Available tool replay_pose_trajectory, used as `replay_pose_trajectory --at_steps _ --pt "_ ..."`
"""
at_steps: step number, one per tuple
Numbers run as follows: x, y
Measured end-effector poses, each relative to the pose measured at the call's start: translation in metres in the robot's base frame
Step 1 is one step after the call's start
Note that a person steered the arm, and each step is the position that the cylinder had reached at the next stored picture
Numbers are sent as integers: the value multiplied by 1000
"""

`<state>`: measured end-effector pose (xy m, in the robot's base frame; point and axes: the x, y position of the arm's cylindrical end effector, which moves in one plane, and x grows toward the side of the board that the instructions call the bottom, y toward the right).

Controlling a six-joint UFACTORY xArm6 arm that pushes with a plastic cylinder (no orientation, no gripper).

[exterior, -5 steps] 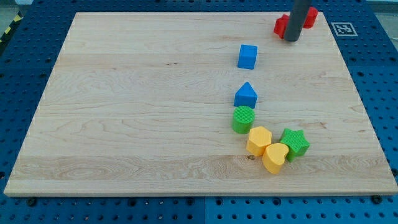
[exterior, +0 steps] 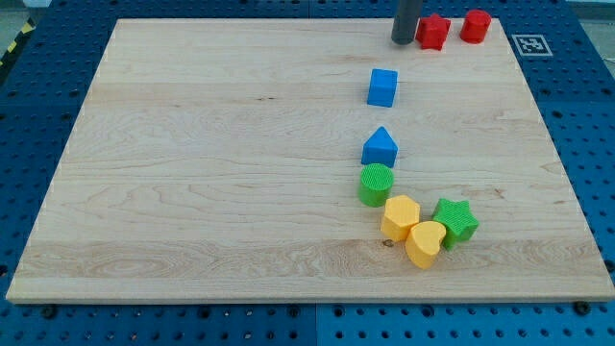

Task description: Move red star on bottom left to red circle

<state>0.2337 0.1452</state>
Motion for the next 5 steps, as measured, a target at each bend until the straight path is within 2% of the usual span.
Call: replay_pose_trajectory --at_steps 5 --pt "0 25"
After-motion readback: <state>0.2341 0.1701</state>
